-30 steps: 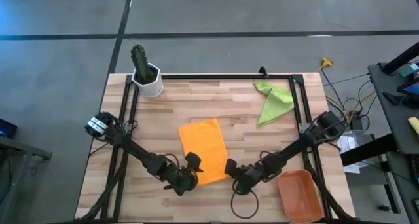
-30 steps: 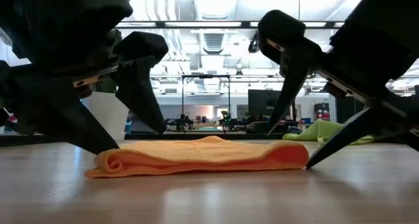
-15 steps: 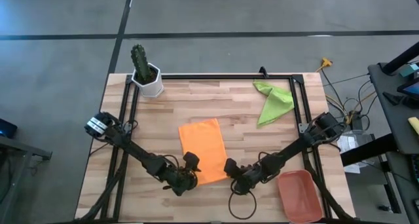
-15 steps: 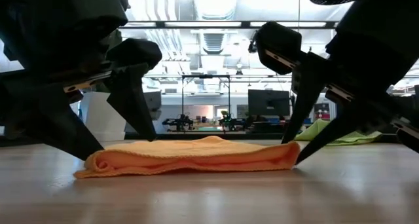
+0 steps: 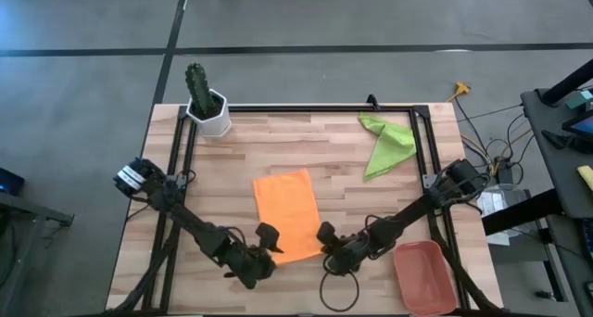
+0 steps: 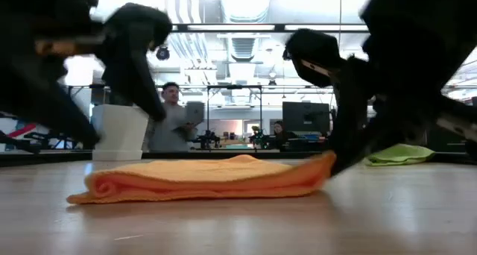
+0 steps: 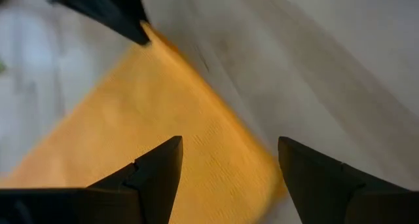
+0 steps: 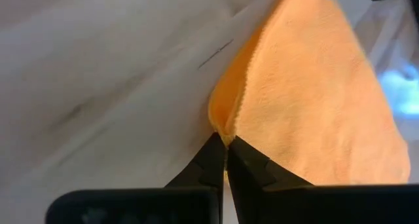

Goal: Roll microfiber towels into tight, uniform cylinder then place into a basket
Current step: Fold the orange microfiber cloth

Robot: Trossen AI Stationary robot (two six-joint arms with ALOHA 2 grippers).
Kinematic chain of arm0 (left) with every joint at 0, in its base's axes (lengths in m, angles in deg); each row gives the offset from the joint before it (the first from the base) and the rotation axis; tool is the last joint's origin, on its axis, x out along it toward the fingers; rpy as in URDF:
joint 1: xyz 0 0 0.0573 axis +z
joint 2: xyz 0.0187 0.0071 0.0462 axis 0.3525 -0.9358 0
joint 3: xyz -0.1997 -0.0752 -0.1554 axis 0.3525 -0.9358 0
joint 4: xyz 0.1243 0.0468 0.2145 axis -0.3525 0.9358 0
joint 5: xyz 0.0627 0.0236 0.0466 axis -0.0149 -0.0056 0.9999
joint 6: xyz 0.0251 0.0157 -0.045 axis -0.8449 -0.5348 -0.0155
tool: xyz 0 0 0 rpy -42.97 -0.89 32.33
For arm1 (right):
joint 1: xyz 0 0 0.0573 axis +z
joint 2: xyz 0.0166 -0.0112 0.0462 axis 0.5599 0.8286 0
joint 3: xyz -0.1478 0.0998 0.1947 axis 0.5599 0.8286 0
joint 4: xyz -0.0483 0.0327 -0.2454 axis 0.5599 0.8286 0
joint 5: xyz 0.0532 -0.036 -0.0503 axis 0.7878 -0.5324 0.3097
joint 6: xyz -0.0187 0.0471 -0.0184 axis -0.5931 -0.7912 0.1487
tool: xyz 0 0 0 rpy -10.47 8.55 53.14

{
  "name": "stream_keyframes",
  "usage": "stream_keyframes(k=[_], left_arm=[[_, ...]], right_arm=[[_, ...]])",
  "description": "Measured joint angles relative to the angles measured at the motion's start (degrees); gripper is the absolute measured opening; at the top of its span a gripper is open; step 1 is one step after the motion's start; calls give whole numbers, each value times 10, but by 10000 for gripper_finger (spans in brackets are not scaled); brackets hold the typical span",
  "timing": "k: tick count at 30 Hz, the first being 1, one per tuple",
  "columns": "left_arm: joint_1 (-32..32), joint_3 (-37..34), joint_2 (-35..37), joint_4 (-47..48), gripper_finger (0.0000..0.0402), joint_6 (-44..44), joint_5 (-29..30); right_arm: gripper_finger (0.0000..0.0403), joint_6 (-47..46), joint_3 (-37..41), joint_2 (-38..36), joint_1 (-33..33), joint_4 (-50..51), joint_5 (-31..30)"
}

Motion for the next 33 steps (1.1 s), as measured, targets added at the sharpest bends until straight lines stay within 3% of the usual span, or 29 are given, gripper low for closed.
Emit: stream_keyframes(k=[13,21,33], left_arm=[[-4,23,1,-1,235,18,105],[-2,23,-10,-9,235,75,107],[-1,24,-57,-17,235,104,130]], right_arm=[[9,-128,-88,0,-3,24,-38],[9,-164,-132,0,-6,51,-132],[9,-206,-164,-1,-31,109,-143]])
